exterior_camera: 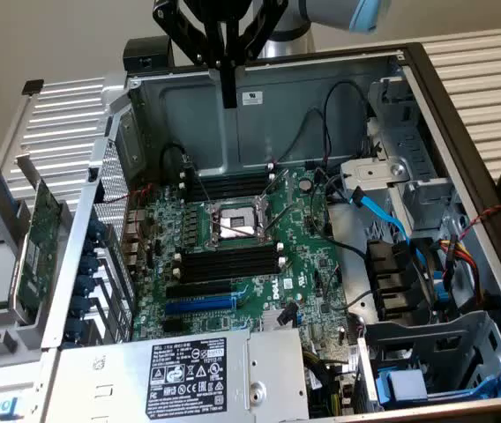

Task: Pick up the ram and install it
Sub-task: 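Reach for the ram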

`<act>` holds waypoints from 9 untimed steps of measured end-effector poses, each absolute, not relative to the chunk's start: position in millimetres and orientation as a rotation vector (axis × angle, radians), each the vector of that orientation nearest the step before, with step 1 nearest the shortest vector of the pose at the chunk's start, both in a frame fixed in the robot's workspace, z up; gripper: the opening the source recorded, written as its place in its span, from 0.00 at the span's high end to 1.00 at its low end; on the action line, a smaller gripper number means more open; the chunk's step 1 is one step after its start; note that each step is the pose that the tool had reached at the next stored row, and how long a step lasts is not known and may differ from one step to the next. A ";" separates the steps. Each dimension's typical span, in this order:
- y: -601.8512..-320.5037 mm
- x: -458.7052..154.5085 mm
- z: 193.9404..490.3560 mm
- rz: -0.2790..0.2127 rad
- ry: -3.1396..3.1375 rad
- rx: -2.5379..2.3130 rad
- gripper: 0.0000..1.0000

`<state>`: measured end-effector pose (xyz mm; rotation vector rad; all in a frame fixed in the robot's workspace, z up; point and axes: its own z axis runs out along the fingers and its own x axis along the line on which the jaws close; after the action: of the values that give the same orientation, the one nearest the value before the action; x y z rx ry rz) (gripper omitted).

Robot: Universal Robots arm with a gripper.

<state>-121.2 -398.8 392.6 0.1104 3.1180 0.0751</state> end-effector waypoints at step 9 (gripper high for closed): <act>-398.8 -121.2 392.6 0.075 3.118 0.110 0.89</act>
<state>-121.2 -398.8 392.6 0.1104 3.1181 0.0750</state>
